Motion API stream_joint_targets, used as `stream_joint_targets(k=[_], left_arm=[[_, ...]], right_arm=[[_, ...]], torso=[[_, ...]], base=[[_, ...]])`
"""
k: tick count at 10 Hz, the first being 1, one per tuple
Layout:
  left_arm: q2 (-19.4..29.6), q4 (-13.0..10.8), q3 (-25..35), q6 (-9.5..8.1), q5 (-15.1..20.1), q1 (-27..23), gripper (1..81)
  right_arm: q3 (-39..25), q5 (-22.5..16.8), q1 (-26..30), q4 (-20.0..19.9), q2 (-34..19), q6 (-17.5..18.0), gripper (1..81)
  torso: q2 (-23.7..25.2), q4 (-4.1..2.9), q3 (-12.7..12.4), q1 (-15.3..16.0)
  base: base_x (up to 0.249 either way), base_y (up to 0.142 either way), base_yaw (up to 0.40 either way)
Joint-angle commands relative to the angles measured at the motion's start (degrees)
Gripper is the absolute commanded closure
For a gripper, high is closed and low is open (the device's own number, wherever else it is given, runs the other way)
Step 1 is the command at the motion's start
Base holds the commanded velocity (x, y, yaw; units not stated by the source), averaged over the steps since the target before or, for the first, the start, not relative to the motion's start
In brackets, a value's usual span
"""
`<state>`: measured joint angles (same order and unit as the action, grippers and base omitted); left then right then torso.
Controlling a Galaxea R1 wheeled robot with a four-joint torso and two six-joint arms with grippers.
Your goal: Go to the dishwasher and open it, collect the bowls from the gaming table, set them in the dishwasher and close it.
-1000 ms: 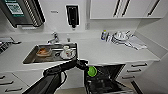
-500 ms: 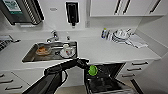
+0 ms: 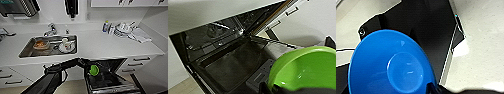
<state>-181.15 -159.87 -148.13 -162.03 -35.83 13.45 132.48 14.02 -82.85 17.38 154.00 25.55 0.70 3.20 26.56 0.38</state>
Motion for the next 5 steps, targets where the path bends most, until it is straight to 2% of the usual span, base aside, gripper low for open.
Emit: stream_joint_targets(k=[1, 5], left_arm=[[-3.85, 1.58, 8.99, -2.98, 4.01, -9.36, 81.1], [-3.85, 0.97, 10.84, -2.98, 4.36, -9.44, 81.1]], right_arm=[[-0.65, -2.94, -0.17, 1.16, -1.30, 0.02, 81.1], [-0.65, -3.03, -0.08, 1.33, -0.95, 0.02, 81.1]], torso=[[0.00, 0.00, 0.02, 0.00], [0.00, 0.00, 0.00, 0.00]], base=[[0.000, 0.000, 0.000], [0.000, 0.000, 0.000]])
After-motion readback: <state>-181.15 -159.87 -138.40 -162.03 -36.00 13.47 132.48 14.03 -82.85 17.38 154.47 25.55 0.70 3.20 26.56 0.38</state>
